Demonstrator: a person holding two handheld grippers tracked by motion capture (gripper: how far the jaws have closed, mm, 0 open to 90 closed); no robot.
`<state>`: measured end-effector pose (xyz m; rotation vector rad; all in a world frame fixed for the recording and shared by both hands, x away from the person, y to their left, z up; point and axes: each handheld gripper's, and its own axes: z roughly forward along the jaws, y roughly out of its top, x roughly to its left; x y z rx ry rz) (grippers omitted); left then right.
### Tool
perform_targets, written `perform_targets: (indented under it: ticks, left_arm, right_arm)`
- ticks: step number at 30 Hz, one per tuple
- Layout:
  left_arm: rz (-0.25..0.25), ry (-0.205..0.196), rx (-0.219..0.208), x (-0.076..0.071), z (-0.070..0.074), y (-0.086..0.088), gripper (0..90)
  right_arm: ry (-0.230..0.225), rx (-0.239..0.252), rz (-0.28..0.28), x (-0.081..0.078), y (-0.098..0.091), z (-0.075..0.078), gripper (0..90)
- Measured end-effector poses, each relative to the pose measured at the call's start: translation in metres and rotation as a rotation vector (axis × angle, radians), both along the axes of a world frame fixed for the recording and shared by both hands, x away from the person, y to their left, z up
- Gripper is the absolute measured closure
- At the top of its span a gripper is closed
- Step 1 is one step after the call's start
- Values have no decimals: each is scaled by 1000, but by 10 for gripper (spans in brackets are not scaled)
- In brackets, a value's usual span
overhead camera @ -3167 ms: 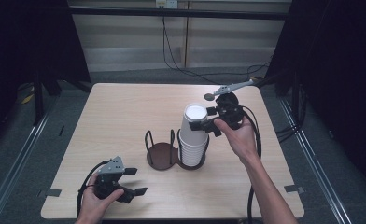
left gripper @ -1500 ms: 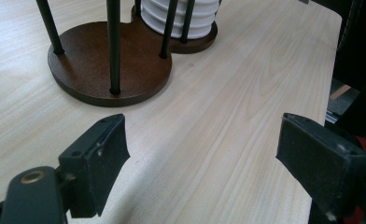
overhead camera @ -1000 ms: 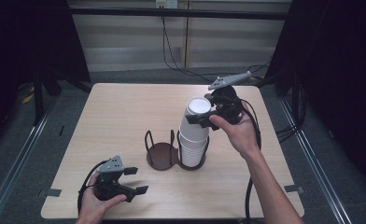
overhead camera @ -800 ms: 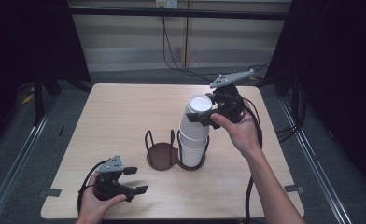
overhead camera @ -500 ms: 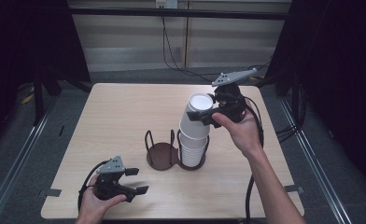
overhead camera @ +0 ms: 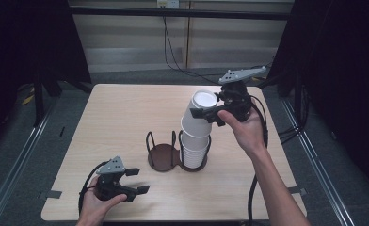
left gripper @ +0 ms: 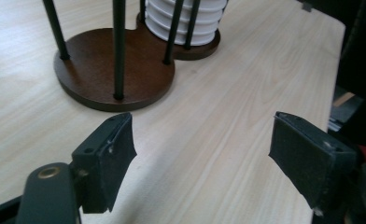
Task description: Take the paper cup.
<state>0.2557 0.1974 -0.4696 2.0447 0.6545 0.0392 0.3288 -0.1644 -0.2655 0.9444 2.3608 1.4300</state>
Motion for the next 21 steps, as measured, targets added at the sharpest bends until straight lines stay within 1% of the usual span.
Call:
perform_targets:
  ticks: [1,2,3,4,6,7,8,9,10,14,15,18,20,21]
  left_arm:
    - [3,-7,7,0,1,0,224]
    - [-2,-20,-1,0,1,0,224]
    - [-9,-34,-10,-1,2,0,224]
    - [-14,-41,-3,-1,4,0,224]
    - [-10,-49,-7,-1,4,-1,216]
    - [-12,-31,-7,-1,4,-1,212]
    - [-12,-31,-7,-1,4,-1,211]
    - [-26,-24,-11,0,4,-1,211]
    - [-28,-23,-16,0,4,-1,211]
    - [-39,-25,-24,-1,6,-2,202]
    - [-37,-27,-26,-1,6,-2,200]
    - [-38,-16,-30,-1,6,-2,192]
    - [-37,-19,-24,-1,6,-2,172]
    - [-42,-27,-25,-1,6,-2,172]
  right_arm:
    - [0,2,-2,0,-2,1,235]
    - [0,2,-2,0,-2,1,235]
    - [-3,15,-6,0,-3,3,235]
    - [-3,15,-6,0,-3,3,235]
    - [-6,29,0,-1,-5,5,235]
    - [-15,39,-10,-2,-6,8,236]
    - [-15,39,-10,-2,-6,8,236]
    - [-14,52,-8,-2,-7,8,235]
    - [-15,60,-7,-2,-7,9,236]
    - [-14,78,-8,-2,-9,11,236]
    - [-6,106,-3,-2,-10,12,236]
    - [-9,110,-10,-3,-11,13,236]
    - [-14,124,-14,-3,-12,13,236]
    - [-15,128,-17,-4,-12,14,236]
